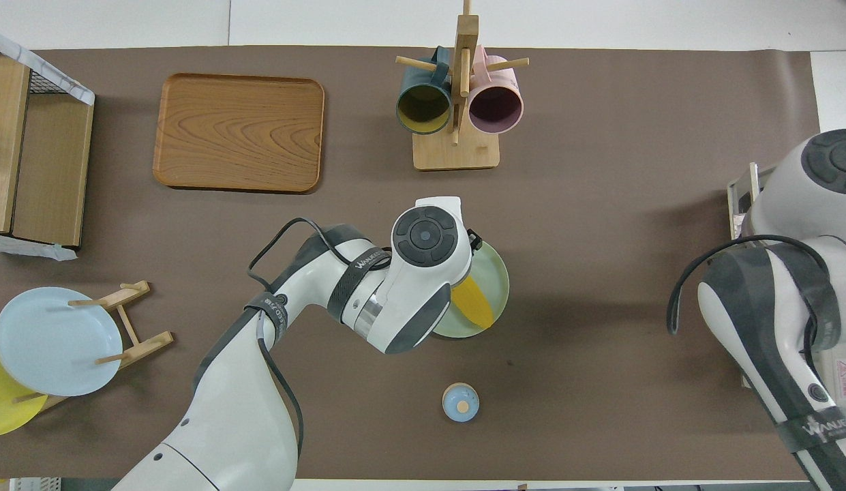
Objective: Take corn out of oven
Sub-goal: 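Grasp the yellow corn with the left gripper while the right gripper retracts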
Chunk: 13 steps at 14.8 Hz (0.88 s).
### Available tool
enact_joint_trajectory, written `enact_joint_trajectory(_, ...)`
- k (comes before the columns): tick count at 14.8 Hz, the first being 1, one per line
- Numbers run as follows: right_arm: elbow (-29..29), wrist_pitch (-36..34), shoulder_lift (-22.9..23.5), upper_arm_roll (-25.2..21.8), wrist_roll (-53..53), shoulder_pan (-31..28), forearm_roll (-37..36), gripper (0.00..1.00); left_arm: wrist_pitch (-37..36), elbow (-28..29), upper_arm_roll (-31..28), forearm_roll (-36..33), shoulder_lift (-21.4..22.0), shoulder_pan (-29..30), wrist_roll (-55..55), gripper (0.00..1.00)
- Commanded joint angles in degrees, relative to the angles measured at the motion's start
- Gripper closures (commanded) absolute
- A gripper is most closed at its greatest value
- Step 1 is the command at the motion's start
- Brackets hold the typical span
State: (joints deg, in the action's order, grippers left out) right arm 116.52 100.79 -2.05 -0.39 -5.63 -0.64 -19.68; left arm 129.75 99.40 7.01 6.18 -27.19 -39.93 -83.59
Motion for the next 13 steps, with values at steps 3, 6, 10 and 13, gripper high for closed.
enact_joint_trajectory(3,1.3,-0.3,0.2,-0.2,-5.6,-5.3,1.5,1.00,2.1,1.8,-1.0,-0.8,0.6,-1.4,0.0,1.00)
enact_joint_trajectory(6,-3.7,-6.7,-0.8,-0.3,-5.3,-5.3,6.7,1.00,1.0,0.3,-1.0,-3.9,0.6,-0.5,0.2,1.00)
enact_joint_trajectory(10,-16.6,-17.7,-0.8,1.1,0.2,-4.5,13.3,0.72,-5.4,-3.6,-1.0,-7.6,3.1,6.1,12.4,1.00)
enact_joint_trajectory(13,-23.8,-21.6,-0.5,1.1,1.1,-4.6,18.7,0.53,-12.6,-8.7,-1.0,-7.3,3.2,14.2,31.8,1.00)
